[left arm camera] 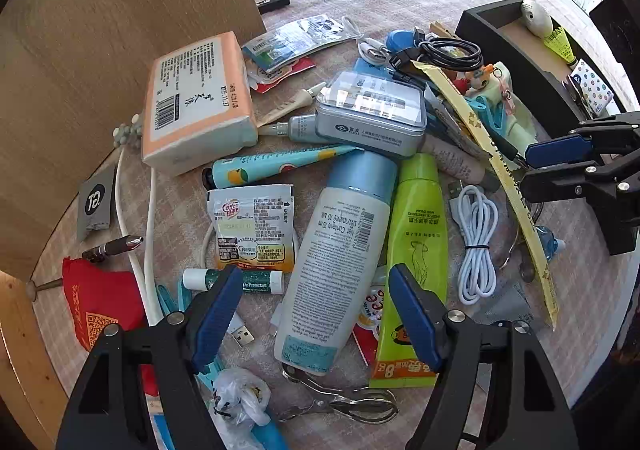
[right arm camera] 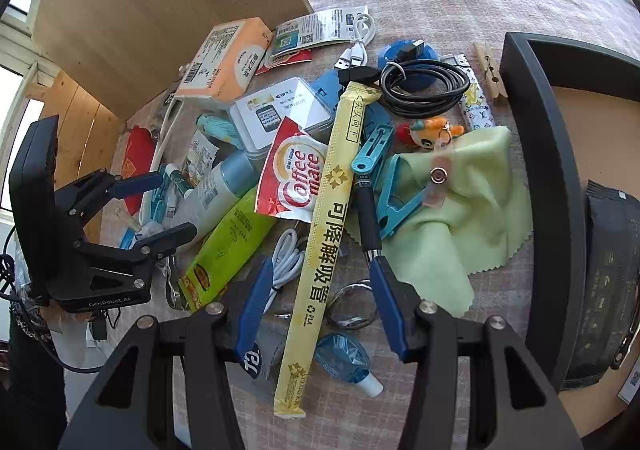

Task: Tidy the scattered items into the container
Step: 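Grasp the yellow snack stick with the right gripper while the left gripper grasps the blue-capped bottle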

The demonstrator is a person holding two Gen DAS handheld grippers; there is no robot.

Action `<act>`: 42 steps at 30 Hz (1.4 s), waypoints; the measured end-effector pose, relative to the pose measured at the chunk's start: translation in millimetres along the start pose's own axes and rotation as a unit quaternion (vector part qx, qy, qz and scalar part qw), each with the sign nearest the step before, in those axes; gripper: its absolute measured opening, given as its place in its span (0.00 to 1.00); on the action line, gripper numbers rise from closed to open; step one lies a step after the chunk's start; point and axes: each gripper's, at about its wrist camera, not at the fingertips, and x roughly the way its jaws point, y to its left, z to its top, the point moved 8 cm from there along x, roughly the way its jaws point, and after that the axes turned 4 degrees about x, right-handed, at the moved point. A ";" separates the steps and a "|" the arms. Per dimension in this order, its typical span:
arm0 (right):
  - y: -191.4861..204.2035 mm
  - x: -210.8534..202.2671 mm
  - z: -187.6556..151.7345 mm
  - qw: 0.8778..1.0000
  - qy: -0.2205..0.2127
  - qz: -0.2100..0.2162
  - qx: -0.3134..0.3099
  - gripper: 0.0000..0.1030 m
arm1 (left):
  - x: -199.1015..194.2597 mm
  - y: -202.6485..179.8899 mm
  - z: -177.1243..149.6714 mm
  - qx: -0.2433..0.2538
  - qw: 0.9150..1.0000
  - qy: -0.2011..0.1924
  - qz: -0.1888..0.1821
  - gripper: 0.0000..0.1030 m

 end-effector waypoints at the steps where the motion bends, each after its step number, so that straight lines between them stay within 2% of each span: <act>1: 0.0 2.2 0.5 1.000 0.002 0.001 0.001 0.48 | 1.7 0.1 1.3 0.004 1.000 0.001 -0.002 0.71; 5: 0.9 8.2 3.8 1.000 0.007 0.001 0.003 0.48 | 11.9 4.0 4.2 0.008 1.000 0.012 -0.004 0.66; 11: -3.1 15.5 6.9 1.000 0.015 0.002 0.012 0.47 | 21.8 -2.2 7.3 0.019 0.999 0.020 -0.022 0.63; 16: -10.1 24.6 5.5 0.999 0.030 0.008 0.031 0.38 | 27.3 -10.5 9.9 0.028 0.999 0.026 -0.027 0.51; 27: -11.5 26.0 2.7 0.998 0.039 0.018 0.040 0.19 | 28.8 -12.4 10.2 0.019 0.999 0.018 -0.029 0.48; 28: -10.7 24.1 2.8 0.998 0.037 0.017 0.039 0.12 | 27.9 -11.7 9.6 0.016 0.999 0.017 -0.028 0.48; 42: -3.8 -10.6 -4.8 0.998 0.012 0.042 0.035 0.11 | -11.4 8.8 1.2 -0.038 0.999 -0.018 -0.015 0.43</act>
